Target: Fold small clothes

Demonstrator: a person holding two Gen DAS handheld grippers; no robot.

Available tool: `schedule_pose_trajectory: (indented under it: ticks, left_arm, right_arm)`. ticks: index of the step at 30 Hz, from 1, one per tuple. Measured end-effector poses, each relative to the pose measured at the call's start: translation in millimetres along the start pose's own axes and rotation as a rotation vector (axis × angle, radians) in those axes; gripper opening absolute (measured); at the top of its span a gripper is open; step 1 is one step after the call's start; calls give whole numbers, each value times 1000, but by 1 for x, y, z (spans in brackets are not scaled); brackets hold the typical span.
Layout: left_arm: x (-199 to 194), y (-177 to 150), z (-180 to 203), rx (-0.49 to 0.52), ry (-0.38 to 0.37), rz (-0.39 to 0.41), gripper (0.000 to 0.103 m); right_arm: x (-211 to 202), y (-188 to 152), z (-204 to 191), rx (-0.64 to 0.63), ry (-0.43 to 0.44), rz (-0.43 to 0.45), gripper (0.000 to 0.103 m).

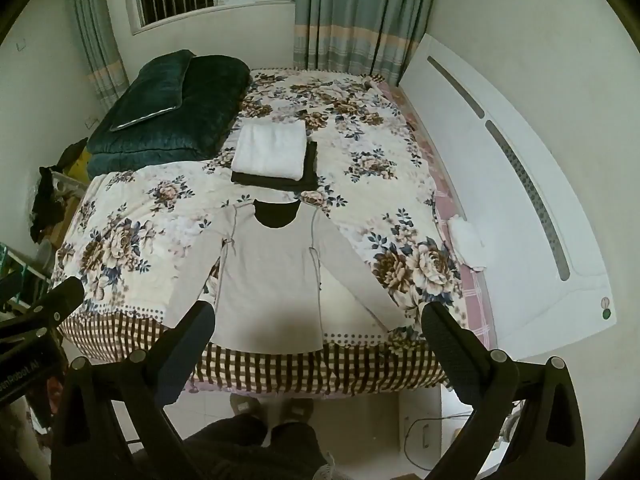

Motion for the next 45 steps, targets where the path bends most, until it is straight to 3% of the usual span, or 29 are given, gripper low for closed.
schedule_pose_trajectory:
  ticks: [45]
  left_arm:
    - [1, 12, 14, -14, -11, 21, 103]
  right_arm:
    - [-8, 23, 5, 0, 0, 18, 103]
Point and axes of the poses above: each gripper's, at about its wrist camera, not at the fingertips, and x roughly the way its jaws point, z to its right, y to its top, the point moved 1 cm from there along x, roughly the way its jaws point, and after that the axes turned 5 degrees about -x, right-handed, at the moved point
